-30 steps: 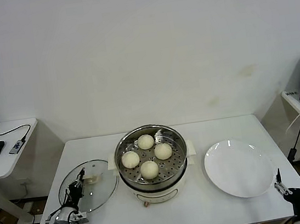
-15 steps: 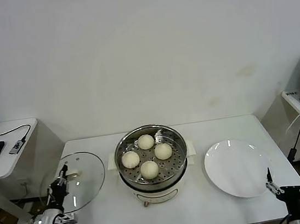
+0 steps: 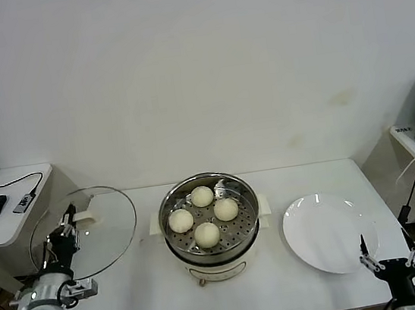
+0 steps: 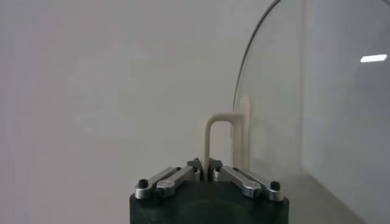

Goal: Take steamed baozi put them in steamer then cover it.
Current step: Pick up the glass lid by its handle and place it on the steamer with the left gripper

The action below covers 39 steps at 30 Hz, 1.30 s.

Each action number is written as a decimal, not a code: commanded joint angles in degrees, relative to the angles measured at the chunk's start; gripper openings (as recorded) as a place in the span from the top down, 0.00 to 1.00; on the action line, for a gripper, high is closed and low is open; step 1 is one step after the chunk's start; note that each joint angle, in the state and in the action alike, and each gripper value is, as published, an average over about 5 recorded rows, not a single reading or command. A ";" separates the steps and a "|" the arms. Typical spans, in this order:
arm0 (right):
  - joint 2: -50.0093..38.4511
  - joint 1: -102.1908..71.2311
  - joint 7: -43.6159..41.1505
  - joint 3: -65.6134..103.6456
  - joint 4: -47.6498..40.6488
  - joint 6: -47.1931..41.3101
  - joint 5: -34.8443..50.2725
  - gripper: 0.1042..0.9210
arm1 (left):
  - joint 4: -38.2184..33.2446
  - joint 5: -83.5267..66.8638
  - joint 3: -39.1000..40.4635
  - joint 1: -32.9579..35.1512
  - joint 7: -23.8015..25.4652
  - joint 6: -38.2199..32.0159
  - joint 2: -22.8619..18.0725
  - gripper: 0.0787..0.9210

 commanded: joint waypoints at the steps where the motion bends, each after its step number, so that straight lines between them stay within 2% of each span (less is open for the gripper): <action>1: 0.91 0.51 -0.33 -0.59 -0.31 -0.32 -1.35 0.12 | -14.49 -3.08 13.99 -3.46 6.18 11.83 7.51 0.93; 4: 2.44 1.04 -0.42 -0.16 -0.67 -0.59 -2.53 0.12 | -13.79 -2.37 22.28 -8.11 6.95 13.94 6.91 0.93; 7: 3.38 1.40 -0.12 -0.09 -1.51 -0.75 -2.76 0.12 | -12.12 0.00 28.24 -12.78 9.14 15.49 4.29 0.93; 11: 3.83 2.18 0.19 -0.64 -2.53 -1.22 -3.00 0.12 | -9.94 3.94 32.73 -17.79 12.58 17.35 0.02 0.93; 16: 4.32 3.17 0.39 -2.09 -3.03 -1.87 -3.54 0.12 | -7.51 8.49 36.68 -20.71 15.84 18.75 -4.54 0.93; 25: 4.60 3.90 0.52 -3.26 -4.13 -1.93 -4.11 0.12 | -2.98 12.02 40.50 -23.67 17.65 19.20 -10.38 0.93; 39: 4.49 3.45 0.40 -3.60 -4.43 -1.41 -4.31 0.12 | 2.51 14.50 41.85 -25.34 17.45 18.00 -14.91 0.93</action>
